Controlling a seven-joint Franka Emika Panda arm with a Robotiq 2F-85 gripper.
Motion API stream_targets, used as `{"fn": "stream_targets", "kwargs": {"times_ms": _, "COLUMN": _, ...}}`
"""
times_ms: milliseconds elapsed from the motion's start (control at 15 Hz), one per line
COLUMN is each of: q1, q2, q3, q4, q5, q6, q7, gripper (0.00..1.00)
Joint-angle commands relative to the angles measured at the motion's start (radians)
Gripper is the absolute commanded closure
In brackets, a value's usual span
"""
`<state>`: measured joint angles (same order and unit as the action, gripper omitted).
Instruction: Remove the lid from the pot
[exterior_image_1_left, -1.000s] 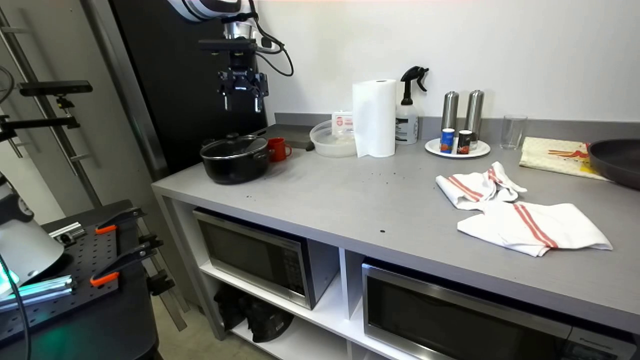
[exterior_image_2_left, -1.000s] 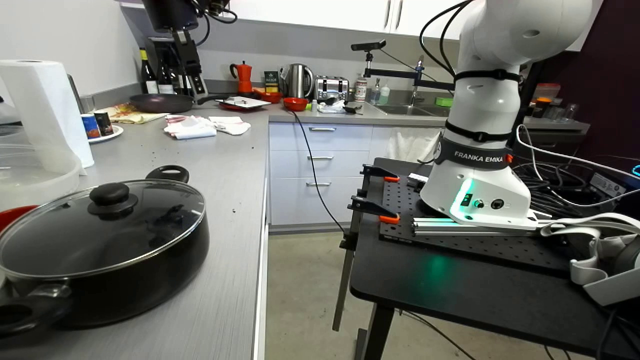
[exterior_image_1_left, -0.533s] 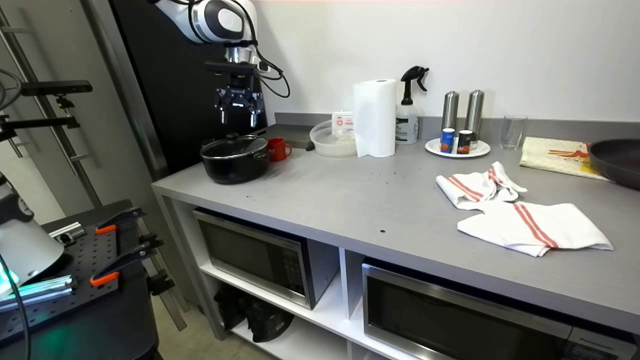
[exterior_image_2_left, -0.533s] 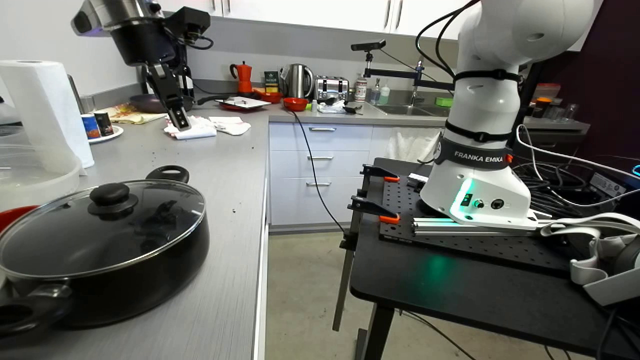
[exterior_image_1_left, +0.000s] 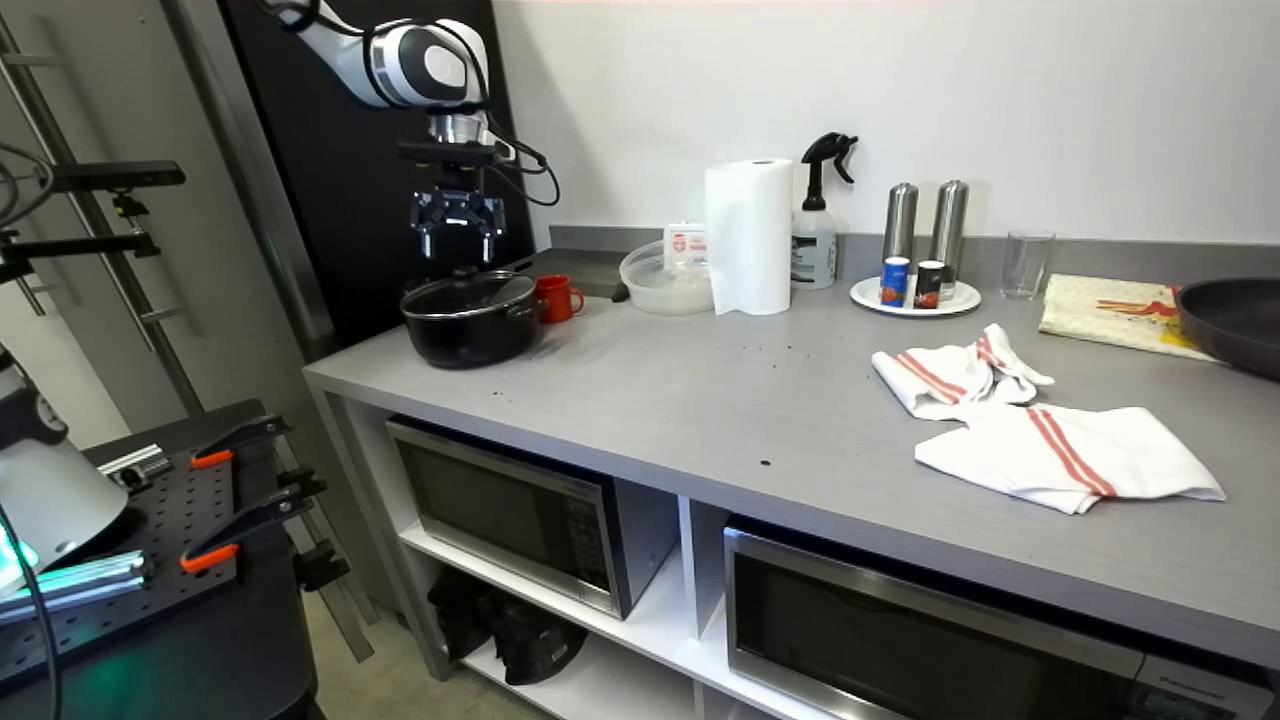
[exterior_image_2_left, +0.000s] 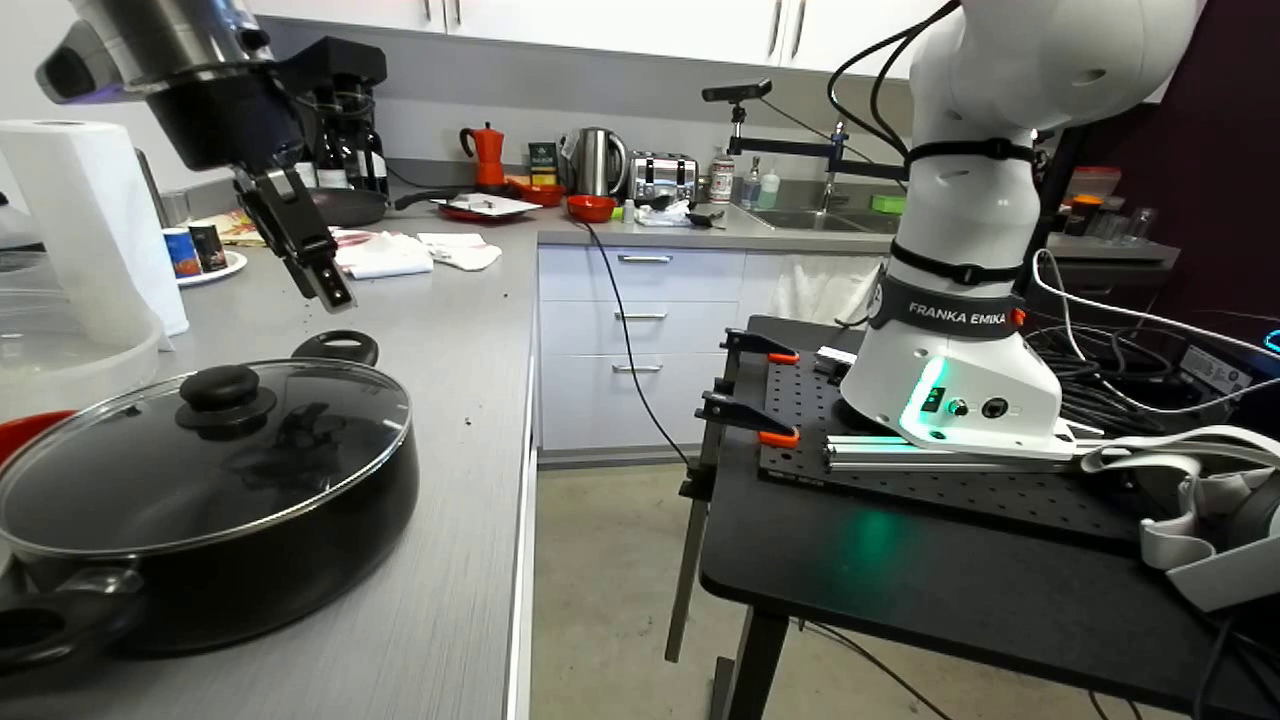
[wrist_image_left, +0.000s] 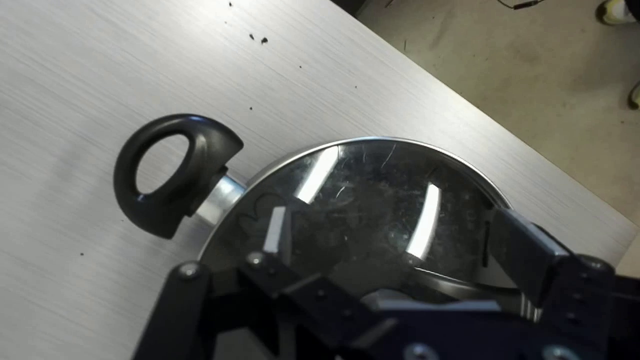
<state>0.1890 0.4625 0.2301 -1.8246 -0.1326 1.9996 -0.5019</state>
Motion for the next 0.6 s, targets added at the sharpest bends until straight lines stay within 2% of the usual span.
{"fn": "stream_targets", "kwargs": {"times_ms": 0, "q1": 0.027, "q2": 0.051, "q3": 0.012, "q4": 0.061, "q5": -0.047, "q6": 0.003, "q7": -0.017, "gripper": 0.0}}
{"fn": "stream_targets", "kwargs": {"times_ms": 533, "q1": 0.054, "q2": 0.162, "q3": 0.029, "q4": 0.175, "q5": -0.069, "q6": 0.022, "q7": -0.073, "gripper": 0.0}}
